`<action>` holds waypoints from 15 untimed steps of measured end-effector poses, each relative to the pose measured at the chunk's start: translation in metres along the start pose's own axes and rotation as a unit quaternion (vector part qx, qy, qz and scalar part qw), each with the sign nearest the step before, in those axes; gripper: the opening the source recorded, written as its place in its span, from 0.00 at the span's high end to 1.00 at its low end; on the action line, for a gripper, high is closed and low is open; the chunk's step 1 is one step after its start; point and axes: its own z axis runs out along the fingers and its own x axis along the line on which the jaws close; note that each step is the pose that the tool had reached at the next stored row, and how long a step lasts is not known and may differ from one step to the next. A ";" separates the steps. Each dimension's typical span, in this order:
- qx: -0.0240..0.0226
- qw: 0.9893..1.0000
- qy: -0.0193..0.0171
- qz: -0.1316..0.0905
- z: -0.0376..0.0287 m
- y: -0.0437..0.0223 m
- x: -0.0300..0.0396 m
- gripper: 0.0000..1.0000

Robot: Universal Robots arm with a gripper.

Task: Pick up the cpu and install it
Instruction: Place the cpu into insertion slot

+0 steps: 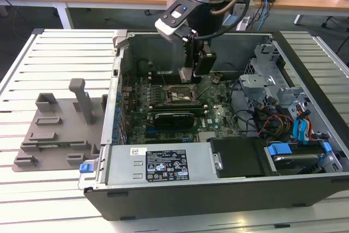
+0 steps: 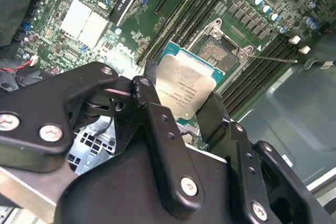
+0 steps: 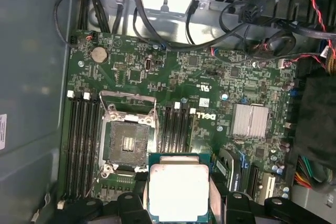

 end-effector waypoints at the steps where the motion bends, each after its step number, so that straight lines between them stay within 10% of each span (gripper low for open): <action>1: 0.000 1.000 0.000 0.004 0.0000 0.0000 0.0000 0.45; 15: 0.001 1.000 0.001 0.024 0.0072 0.0003 0.0002 0.45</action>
